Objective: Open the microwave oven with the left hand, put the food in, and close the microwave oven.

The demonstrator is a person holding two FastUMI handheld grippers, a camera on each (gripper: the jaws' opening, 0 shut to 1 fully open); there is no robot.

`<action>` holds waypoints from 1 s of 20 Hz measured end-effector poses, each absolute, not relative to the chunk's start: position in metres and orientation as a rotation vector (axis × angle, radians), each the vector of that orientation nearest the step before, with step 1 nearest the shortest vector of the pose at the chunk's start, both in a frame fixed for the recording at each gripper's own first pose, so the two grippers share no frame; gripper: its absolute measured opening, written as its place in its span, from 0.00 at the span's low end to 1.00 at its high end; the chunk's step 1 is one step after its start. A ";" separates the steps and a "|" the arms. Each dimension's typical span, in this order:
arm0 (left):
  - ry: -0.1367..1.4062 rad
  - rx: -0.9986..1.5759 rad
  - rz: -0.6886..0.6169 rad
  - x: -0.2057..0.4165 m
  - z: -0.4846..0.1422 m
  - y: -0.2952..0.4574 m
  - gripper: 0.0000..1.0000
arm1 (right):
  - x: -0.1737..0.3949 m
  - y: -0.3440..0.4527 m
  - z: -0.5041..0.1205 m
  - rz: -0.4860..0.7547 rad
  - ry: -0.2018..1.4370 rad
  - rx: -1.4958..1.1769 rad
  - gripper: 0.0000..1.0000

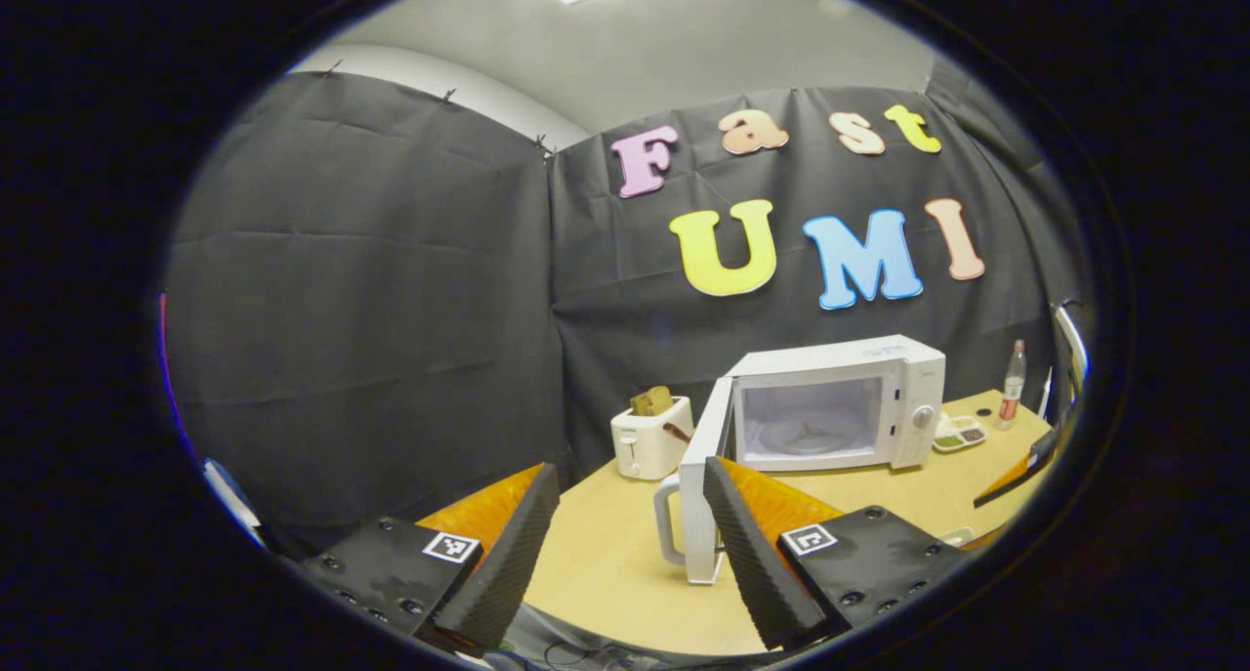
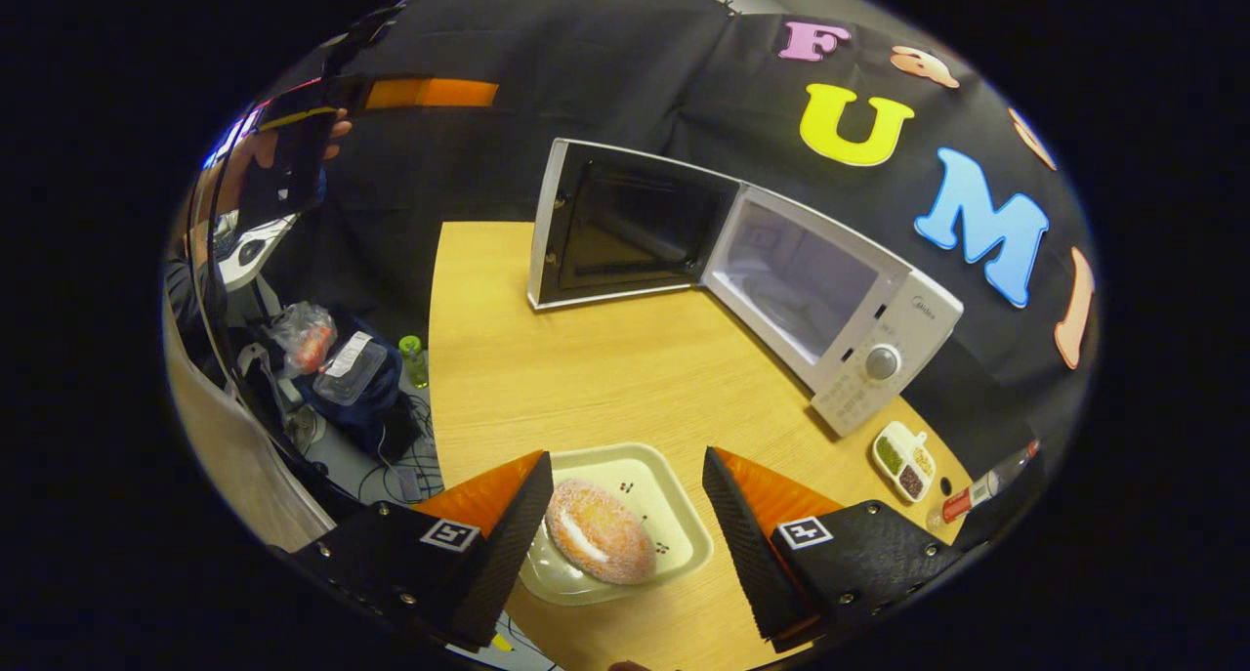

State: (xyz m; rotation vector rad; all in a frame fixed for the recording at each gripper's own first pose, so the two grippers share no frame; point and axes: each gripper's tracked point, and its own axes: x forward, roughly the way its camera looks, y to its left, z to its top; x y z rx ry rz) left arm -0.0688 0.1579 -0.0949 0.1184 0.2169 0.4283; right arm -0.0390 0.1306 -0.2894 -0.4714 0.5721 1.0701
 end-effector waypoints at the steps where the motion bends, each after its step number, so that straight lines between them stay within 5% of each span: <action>1: 0.218 0.120 0.435 -0.070 -0.093 0.156 1.00 | -0.041 0.129 -0.294 1.083 0.586 -0.477 0.95; 16: 0.215 0.162 0.503 -0.087 -0.084 0.149 0.97 | -0.041 0.123 -0.361 1.114 0.680 -0.604 0.95; 20: 0.213 0.154 0.495 -0.081 -0.090 0.151 0.97 | -0.038 0.123 -0.360 1.088 0.710 -0.569 0.76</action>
